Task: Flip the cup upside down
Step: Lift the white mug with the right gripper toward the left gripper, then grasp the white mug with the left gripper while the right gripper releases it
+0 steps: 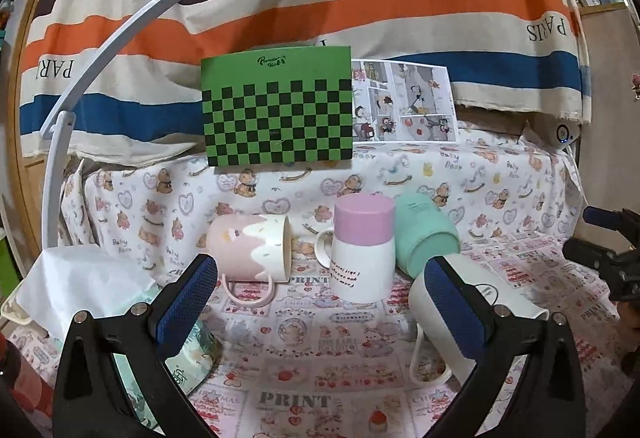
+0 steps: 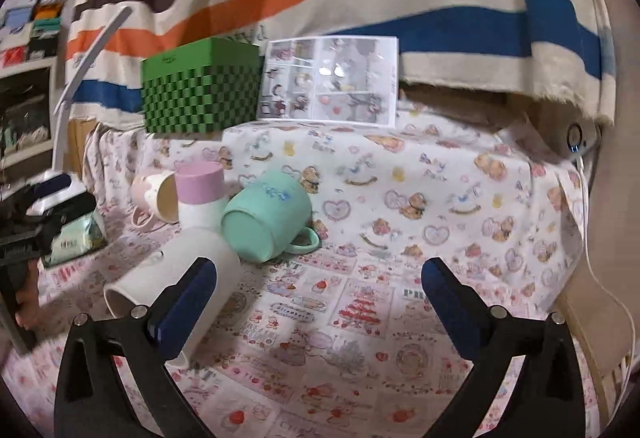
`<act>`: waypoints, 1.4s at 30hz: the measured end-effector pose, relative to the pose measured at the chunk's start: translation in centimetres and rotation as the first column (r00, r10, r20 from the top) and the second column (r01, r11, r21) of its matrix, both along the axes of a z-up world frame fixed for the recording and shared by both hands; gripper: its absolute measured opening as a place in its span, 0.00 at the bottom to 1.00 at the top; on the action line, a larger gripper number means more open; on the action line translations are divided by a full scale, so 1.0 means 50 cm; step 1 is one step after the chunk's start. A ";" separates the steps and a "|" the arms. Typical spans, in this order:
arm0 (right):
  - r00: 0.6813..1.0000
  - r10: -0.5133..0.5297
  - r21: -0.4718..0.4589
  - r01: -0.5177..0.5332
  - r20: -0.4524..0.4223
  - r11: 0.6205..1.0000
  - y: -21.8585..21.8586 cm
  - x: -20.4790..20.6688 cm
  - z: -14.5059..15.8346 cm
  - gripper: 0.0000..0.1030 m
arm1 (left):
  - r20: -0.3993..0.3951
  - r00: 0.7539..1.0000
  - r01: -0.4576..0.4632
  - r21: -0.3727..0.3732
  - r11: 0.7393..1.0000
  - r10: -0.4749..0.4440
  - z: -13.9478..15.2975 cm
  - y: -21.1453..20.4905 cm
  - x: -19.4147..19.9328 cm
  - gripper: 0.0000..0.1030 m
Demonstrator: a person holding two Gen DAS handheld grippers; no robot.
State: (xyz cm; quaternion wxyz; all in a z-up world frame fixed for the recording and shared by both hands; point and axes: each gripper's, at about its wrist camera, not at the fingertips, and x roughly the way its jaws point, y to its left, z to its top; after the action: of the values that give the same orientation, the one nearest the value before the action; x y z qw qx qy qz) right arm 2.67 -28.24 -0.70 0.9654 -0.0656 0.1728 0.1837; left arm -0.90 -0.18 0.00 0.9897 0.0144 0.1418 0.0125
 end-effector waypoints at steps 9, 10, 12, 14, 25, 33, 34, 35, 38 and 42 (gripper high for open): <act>0.999 -0.002 0.077 -0.002 0.044 0.997 -0.015 -0.016 -0.001 1.00 | -0.019 0.999 -0.038 0.007 0.999 0.038 -0.002 0.001 0.007 1.00; 0.999 -0.015 0.076 0.011 0.048 0.997 -0.015 -0.018 -0.001 1.00 | -0.023 0.999 -0.036 0.001 0.999 0.036 -0.003 0.003 0.008 1.00; 0.998 -0.009 0.072 0.005 0.060 0.997 -0.013 -0.024 0.000 1.00 | -0.035 0.998 -0.049 -0.013 0.999 0.048 -0.004 0.010 0.013 1.00; 0.998 -0.018 0.072 0.014 0.058 0.997 -0.013 -0.023 -0.001 1.00 | -0.038 0.998 -0.058 -0.024 0.998 0.057 -0.005 0.015 0.014 1.00; 0.986 -0.158 0.093 0.153 0.050 0.984 -0.032 -0.014 -0.002 1.00 | -0.434 0.900 -0.064 -0.190 0.980 -0.026 0.044 -0.011 0.111 1.00; 0.971 -0.233 0.089 0.228 0.053 0.970 -0.041 -0.011 -0.001 1.00 | -0.671 0.707 -0.096 -0.404 0.910 -0.224 -0.001 -0.072 0.205 1.00; 0.969 -0.240 0.093 0.235 0.049 0.967 -0.043 -0.010 -0.001 1.00 | -0.662 0.717 -0.117 -0.422 0.899 -0.218 -0.003 -0.075 0.211 1.00; 0.968 -0.245 0.097 0.240 0.044 0.966 -0.046 -0.008 -0.002 1.00 | -0.667 0.718 -0.136 -0.412 0.901 -0.197 -0.007 -0.083 0.217 1.00; 0.969 -0.242 0.090 0.237 0.043 0.967 -0.044 -0.006 -0.002 1.00 | -0.704 0.684 -0.098 -0.346 0.933 -0.189 -0.018 -0.121 0.234 0.99; 0.975 -0.217 0.077 0.212 0.055 0.974 -0.032 -0.007 -0.001 1.00 | -0.720 0.681 -0.057 -0.235 0.970 -0.134 -0.018 -0.145 0.240 0.99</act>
State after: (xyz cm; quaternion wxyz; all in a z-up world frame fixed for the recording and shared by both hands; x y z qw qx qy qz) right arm 2.35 -29.84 -0.75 0.9863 -0.0179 0.1418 0.0821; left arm 11.08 -7.41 -0.91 0.8449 -0.0974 0.5250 -0.0325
